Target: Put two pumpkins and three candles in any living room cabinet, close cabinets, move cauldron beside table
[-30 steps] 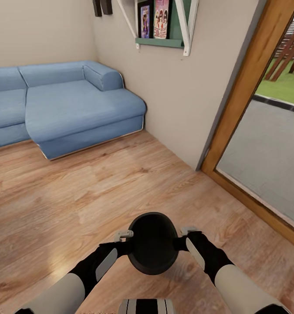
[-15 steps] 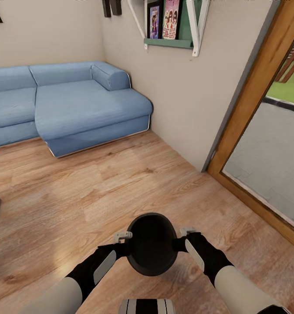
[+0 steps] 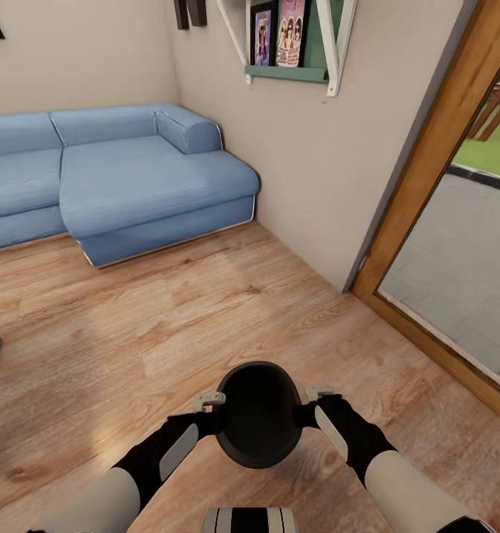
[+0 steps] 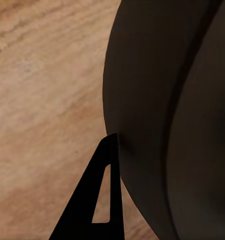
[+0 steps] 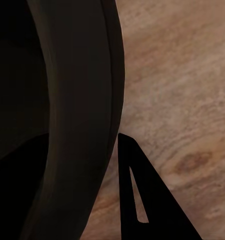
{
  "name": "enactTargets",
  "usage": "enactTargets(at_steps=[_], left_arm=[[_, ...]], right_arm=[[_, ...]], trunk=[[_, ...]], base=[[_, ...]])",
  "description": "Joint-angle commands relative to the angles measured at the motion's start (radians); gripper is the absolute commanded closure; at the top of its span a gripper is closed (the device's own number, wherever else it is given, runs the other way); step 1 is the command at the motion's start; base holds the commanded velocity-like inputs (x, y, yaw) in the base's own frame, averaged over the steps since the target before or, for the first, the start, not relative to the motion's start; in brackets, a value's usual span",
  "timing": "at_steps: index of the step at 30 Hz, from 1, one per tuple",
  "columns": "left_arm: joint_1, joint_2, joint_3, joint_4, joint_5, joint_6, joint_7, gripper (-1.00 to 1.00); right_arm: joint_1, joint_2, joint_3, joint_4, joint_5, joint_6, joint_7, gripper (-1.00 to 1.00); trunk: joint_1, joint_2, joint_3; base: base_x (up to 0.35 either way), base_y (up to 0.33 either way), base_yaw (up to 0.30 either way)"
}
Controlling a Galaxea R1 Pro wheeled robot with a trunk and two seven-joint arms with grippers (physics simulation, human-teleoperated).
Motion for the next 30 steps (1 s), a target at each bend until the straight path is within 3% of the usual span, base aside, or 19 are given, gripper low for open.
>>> enactTargets(at_steps=[1, 27, 30], left_arm=[[0.001, -0.006, 0.052, 0.034, -0.063, 0.001, -0.001, 1.00], [-0.023, -0.010, 0.053, 0.030, -0.061, -0.007, -0.001, 1.00], [-0.023, -0.010, 0.053, 0.030, -0.061, -0.007, -0.001, 1.00]], right_arm=[[0.005, 0.001, -0.029, 0.008, 0.050, -0.067, 0.006, 1.00], [0.005, -0.001, -0.028, -0.035, 0.049, -0.068, 0.004, 1.00], [0.005, -0.001, -0.028, -0.034, 0.049, -0.067, 0.004, 1.00]], trunk=[[0.001, 0.001, -0.001], [0.001, 0.001, -0.001], [0.001, 0.001, -0.001]], base=[[0.000, 0.000, 0.000], [0.000, 0.000, 0.001], [0.000, 0.000, 0.203]])
